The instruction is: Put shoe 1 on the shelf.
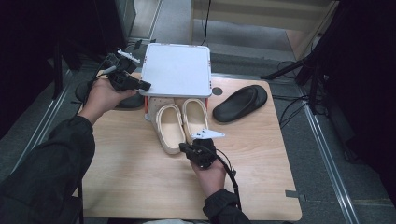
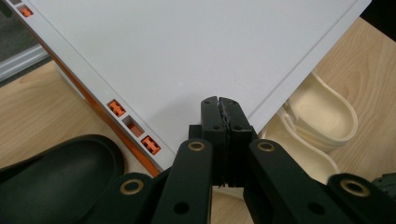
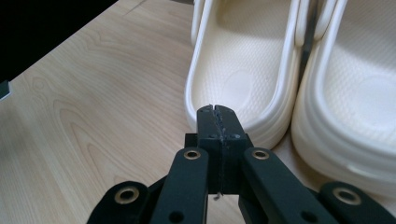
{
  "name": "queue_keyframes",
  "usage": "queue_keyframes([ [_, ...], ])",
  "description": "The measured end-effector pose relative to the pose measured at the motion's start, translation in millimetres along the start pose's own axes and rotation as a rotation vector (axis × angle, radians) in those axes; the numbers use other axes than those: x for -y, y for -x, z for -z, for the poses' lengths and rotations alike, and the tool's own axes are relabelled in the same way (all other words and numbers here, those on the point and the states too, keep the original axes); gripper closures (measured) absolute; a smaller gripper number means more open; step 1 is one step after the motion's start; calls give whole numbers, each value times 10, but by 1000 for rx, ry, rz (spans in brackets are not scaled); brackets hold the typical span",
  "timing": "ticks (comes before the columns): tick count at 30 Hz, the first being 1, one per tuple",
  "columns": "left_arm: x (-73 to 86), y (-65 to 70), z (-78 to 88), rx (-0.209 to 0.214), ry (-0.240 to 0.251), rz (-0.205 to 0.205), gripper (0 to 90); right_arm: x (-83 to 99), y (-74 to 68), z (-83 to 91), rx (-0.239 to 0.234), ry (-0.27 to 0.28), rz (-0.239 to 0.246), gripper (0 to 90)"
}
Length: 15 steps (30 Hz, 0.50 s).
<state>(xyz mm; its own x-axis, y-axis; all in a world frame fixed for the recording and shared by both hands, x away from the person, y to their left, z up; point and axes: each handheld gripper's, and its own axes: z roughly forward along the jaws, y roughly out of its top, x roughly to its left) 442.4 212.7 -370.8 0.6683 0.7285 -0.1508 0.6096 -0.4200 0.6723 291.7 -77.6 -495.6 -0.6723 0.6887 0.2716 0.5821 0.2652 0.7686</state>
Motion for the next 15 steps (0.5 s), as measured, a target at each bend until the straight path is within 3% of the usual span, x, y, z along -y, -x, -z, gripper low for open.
queue_keyframes([
  [8, 3, -4, -4, 6, 4, 10, 900, 113, -47, -91, 7, -37, 32, 900],
  [12, 31, -15, -3, 15, 24, 17, 900, 138, -37, -152, -8, -46, 11, 900],
  [15, 45, -29, 0, 21, 33, 29, 900, 141, -37, -187, 7, -55, 20, 900],
])
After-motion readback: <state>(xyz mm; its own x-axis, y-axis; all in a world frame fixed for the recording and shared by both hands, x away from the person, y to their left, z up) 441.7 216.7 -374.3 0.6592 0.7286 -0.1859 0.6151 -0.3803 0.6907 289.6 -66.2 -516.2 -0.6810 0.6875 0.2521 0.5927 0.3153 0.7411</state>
